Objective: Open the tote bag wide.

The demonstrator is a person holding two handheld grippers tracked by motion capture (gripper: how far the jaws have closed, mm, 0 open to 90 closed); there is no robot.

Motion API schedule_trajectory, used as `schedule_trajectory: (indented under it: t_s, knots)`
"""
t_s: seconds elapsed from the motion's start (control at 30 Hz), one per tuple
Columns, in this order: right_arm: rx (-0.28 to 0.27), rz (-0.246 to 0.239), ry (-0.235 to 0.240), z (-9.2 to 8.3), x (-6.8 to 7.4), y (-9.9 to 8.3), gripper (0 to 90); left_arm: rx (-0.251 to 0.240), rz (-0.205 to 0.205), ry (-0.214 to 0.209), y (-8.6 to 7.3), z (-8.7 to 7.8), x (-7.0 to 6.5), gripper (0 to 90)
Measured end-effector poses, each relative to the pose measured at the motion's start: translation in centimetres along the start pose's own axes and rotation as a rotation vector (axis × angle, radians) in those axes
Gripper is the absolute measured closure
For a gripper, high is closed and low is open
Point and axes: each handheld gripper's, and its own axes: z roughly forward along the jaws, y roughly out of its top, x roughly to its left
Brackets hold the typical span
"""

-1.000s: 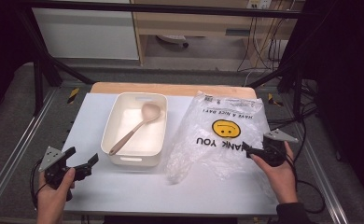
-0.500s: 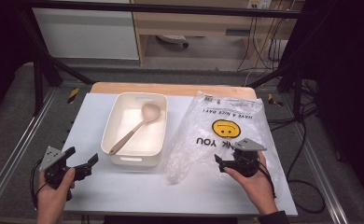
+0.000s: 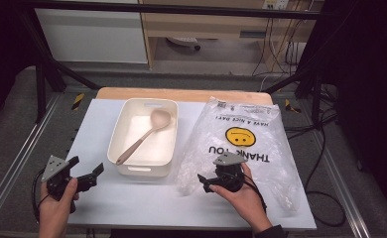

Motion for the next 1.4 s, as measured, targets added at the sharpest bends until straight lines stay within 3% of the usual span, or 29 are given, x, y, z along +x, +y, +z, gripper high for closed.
schedule_trajectory:
  t_s: [0.4,0.6,0.8,0.93,1.07,1.13,1.17,1.2,1.23,1.27,1.33,1.37,1.4]
  knots:
    - [0.006,-0.037,0.091,1.9,2.6,0.7,7.1,0.005,-0.003,0.003,0.0,0.1,0.0,5.1]
    - [-0.003,-0.079,0.138,2.6,4.3,1.4,7.6,0.006,-0.002,0.000,0.0,0.1,0.0,5.1]
    - [0.062,-0.116,0.169,4.5,5.6,0.9,6.5,0.008,-0.002,-0.001,-0.1,0.0,0.0,5.1]
    - [0.135,-0.114,0.179,5.7,5.2,-0.2,6.5,0.007,0.000,-0.005,0.0,0.0,0.0,5.1]
    - [0.163,-0.117,0.175,6.2,4.9,-0.8,7.7,0.009,0.001,-0.005,0.0,0.0,0.0,5.1]
    - [0.157,-0.119,0.172,6.2,4.9,-0.9,11.1,0.012,0.004,-0.005,0.0,0.0,0.0,5.2]
    - [0.154,-0.110,0.164,6.0,4.7,-0.8,20.9,0.011,-0.001,-0.005,-0.1,0.0,0.0,5.2]
    - [0.154,-0.110,0.164,6.0,4.7,-0.8,20.9,0.013,0.001,-0.004,-0.1,0.0,0.0,5.2]
    - [0.139,-0.105,0.163,5.8,4.3,-0.7,34.4,0.013,0.000,-0.003,-0.1,0.0,0.0,5.2]
    - [0.139,-0.105,0.163,5.8,4.3,-0.7,34.4,0.015,-0.001,-0.003,-0.1,0.1,0.0,5.2]
    - [0.127,-0.083,0.154,5.8,3.8,-0.7,48.9,0.017,0.001,-0.005,-0.1,0.1,0.0,5.3]
    - [0.117,-0.062,0.148,5.8,3.3,-0.6,63.2,0.017,0.002,-0.004,-0.1,0.1,0.0,5.3]
    - [0.117,-0.062,0.148,5.8,3.3,-0.6,63.2,0.018,0.002,-0.004,-0.1,0.1,0.0,5.3]
